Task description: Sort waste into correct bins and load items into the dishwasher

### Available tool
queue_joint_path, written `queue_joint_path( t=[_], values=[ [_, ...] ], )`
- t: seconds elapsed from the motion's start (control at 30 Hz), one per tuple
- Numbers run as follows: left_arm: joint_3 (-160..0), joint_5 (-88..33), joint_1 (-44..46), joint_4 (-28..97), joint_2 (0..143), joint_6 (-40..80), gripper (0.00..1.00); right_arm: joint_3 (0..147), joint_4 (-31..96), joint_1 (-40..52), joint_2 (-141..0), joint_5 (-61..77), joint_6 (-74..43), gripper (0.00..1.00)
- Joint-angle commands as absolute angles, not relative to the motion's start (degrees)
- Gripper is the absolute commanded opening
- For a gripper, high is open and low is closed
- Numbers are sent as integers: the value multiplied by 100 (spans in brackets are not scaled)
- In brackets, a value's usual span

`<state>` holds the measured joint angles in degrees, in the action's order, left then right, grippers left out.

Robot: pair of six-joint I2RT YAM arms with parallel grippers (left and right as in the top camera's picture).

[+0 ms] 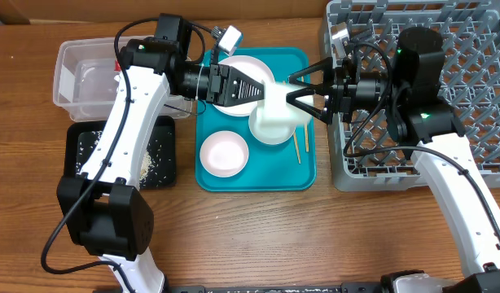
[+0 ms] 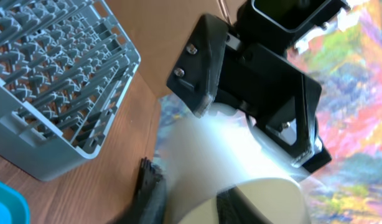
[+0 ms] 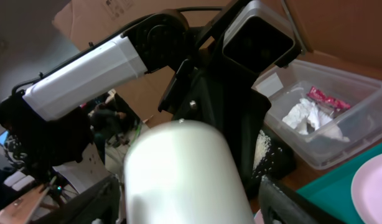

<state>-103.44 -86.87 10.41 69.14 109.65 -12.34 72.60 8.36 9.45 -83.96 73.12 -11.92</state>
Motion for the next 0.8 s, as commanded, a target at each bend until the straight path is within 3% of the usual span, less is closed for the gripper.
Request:
queue_joint_path(
  t=[0.0,0.13,0.57,0.77],
  values=[
    [-10359,-8641,1057,6914,10940,-1286,40,7277,799,869,-8436,7358,-1186,66],
    [-10359,-8643,1041,6912,10940,-1286,41,7277,854,768,-8436,7363,-1229,61],
    [-10359,-8213,1052,6899,10940,-1288,41,7277,996,768,-8436,7317,-1225,63],
    [-10359,-6770,1208,6895,10940,-1260,46,7277,1428,659,-8436,6626,-1227,76]
  ],
)
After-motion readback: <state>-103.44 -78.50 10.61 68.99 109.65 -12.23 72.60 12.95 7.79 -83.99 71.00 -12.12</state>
